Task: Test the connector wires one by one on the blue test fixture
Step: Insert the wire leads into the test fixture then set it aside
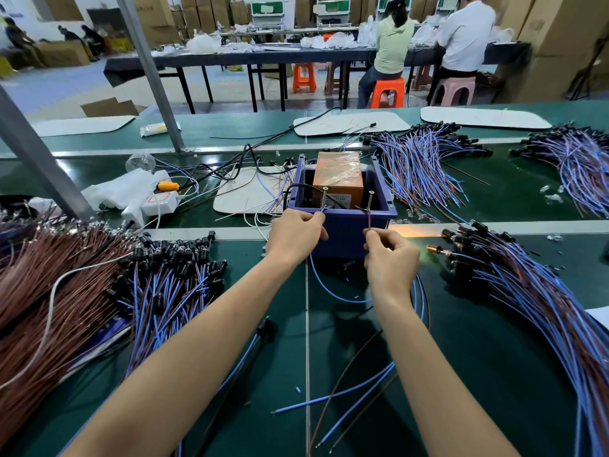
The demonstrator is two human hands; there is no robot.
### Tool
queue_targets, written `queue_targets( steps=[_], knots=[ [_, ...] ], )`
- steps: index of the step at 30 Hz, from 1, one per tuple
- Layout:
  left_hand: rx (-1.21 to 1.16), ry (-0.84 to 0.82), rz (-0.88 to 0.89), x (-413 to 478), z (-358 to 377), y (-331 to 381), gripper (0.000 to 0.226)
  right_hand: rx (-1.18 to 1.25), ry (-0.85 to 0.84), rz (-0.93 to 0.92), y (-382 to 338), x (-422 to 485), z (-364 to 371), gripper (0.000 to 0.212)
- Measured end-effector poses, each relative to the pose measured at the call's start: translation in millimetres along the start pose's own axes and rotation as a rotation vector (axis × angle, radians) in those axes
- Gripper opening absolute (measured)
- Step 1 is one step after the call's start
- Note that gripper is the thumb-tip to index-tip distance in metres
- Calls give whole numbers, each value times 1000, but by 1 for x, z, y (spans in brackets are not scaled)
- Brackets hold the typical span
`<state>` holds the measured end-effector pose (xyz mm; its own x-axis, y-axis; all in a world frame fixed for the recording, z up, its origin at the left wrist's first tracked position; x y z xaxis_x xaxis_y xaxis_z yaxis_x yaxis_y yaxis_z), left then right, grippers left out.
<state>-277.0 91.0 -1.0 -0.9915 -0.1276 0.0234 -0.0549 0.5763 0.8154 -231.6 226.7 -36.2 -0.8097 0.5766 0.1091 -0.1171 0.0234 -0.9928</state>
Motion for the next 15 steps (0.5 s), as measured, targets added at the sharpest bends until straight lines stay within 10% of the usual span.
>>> queue_targets(
  steps=[15],
  knots=[
    [-164, -205, 93, -30, -15, 7, 40, -29, -10, -15, -6, -13, -8, 21]
  ],
)
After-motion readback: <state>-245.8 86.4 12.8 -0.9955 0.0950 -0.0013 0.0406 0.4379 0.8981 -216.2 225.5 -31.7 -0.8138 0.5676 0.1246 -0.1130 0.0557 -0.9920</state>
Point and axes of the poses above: each hand's wrist, its own x-axis towards the middle knuckle, its own z-axis out of the palm, y = z × x, the point moved 1 cm from there along x, towards the middle knuckle, and after that the axes turned 3 degrees about -z, right-handed, at the moved point
